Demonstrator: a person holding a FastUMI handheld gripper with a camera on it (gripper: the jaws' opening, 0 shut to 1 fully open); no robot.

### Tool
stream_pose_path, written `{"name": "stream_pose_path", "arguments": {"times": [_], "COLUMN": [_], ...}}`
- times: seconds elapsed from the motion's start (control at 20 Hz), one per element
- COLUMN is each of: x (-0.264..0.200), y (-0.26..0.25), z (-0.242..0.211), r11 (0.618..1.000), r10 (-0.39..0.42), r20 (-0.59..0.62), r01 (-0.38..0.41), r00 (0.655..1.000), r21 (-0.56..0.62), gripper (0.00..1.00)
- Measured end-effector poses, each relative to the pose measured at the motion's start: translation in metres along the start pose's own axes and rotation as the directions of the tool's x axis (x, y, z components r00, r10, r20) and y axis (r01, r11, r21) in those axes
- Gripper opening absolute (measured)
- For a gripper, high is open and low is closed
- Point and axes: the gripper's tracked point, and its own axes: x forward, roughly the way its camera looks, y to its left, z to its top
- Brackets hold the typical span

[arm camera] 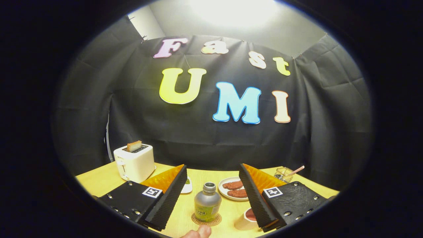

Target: Take the bottle from table, then pour the juice into the cup, finally place the bottle on the coaster

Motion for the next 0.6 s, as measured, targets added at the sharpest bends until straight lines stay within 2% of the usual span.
{"name": "stream_pose_path", "arguments": {"times": [0.25, 0.6], "x": [-0.037, -0.056], "y": [0.013, 0.013], "z": [0.071, 0.099], "r11": [0.994, 0.987], "r10": [0.087, 0.147], "r20": [0.054, 0.046], "r01": [-0.090, -0.150], "r00": [0.995, 0.988], "r21": [0.064, 0.056], "gripper": [0.96, 0.96]}}
